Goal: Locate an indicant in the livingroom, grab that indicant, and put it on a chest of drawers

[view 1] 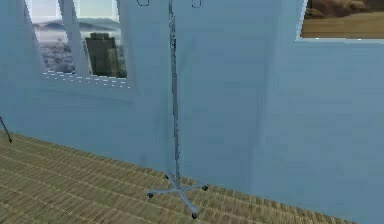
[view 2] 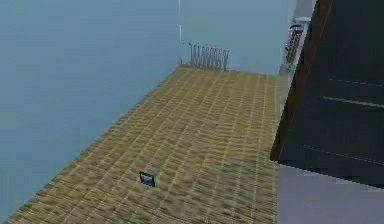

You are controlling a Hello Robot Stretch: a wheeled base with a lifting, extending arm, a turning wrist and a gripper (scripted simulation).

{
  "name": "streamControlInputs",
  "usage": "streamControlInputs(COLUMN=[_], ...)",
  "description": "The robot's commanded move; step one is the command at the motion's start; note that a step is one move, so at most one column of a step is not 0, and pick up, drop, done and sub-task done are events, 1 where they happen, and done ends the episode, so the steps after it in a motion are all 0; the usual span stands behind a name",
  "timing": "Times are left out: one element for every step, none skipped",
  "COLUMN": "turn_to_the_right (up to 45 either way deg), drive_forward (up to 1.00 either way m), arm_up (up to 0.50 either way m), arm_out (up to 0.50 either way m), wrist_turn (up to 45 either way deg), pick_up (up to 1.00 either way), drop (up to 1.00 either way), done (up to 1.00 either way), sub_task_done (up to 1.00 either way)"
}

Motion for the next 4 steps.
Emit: streamControlInputs(turn_to_the_right=[-15.0, 0.0, -33.0, 0.0], drive_forward=[0.00, 0.15, 0.00, 1.00], arm_up=[0.00, 0.00, 0.00, 0.00], arm_out=[0.00, 0.00, 0.00, 0.00], wrist_turn=[0.0, 0.0, 0.0, 0.0], pick_up=[0.00, 0.00, 0.00, 0.00], drop=[0.00, 0.00, 0.00, 0.00], done=[0.00, 0.00, 0.00, 0.00], sub_task_done=[0.00, 0.00, 0.00, 0.00])
